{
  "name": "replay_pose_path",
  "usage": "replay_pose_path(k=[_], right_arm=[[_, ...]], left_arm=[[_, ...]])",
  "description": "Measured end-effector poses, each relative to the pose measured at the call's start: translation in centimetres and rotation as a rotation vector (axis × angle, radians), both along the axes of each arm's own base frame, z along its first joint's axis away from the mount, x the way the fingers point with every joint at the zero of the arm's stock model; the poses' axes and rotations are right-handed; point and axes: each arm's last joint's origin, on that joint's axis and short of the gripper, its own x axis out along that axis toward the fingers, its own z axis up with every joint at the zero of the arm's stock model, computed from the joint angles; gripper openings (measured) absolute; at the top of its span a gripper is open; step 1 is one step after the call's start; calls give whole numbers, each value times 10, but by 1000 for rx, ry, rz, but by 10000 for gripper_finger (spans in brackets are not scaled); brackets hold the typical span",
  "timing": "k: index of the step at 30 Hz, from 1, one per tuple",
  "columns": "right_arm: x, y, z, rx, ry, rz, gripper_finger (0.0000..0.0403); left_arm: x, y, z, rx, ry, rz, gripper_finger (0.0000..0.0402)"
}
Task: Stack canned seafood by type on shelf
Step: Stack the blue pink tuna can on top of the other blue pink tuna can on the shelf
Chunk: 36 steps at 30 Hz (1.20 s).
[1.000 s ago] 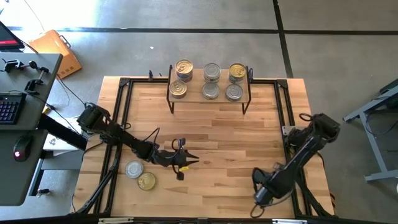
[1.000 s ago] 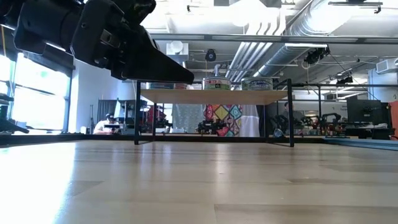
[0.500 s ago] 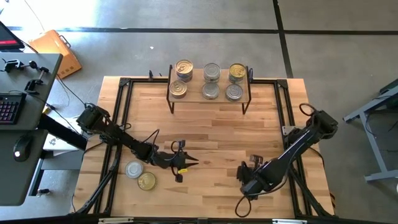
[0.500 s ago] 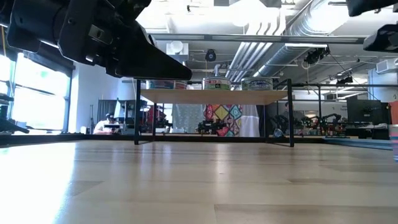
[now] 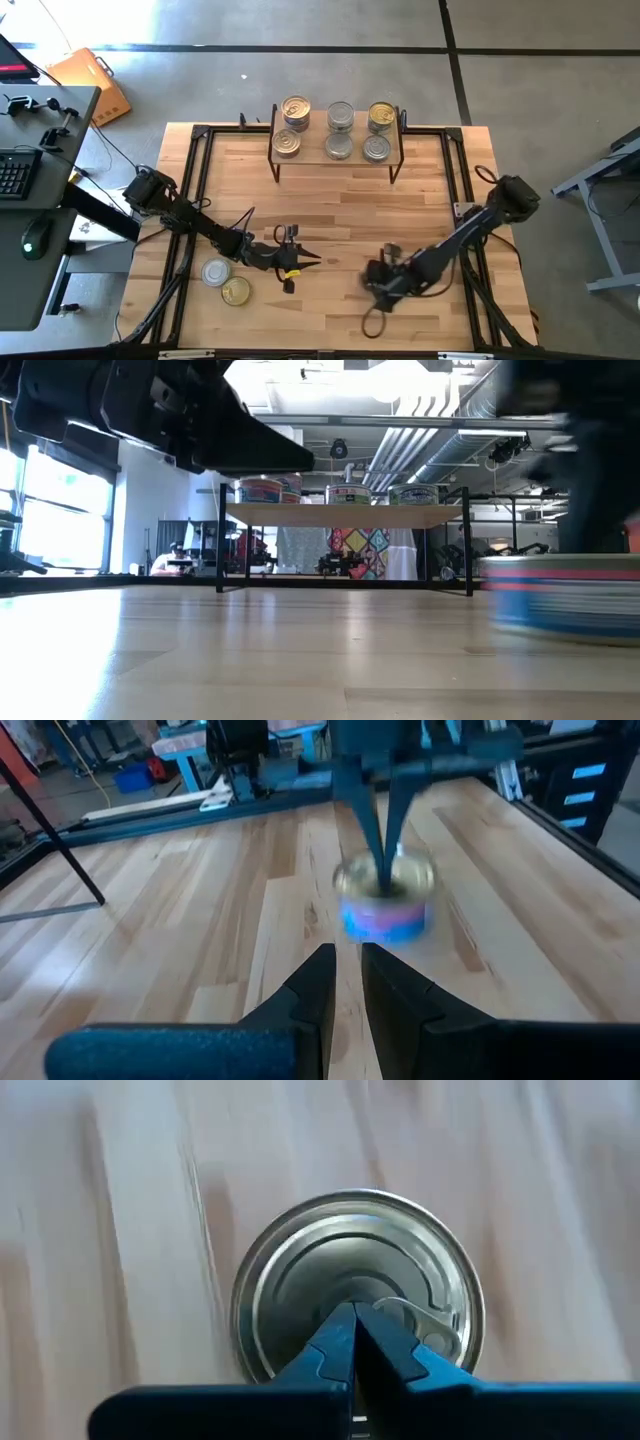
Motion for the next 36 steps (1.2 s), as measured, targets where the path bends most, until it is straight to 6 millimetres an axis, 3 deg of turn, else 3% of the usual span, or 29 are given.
replay_pose_path(k=[4, 10, 14, 19, 25, 32, 36], right_arm=[[26, -5, 12, -73, -246, 99, 2], [27, -7, 15, -40, -222, 207, 2], [32, 0, -1, 4, -178, 295, 2], [53, 3, -27, 35, -234, 323, 2], [69, -5, -43, 37, -275, 300, 2], [69, -23, -39, -13, -219, 240, 2], [62, -36, -32, -136, -187, 65, 2]], left_arm=[[0, 0, 1, -7, -11, -5, 43], [0, 0, -2, -53, 22, -22, 43], [0, 13, -12, -67, 117, 104, 38], [-3, 35, -20, -116, 247, 250, 23], [2, 43, -32, -223, 369, 27, 2], [6, 26, -43, -254, 343, -143, 1], [-1, 11, -36, -289, 346, -177, 0]])
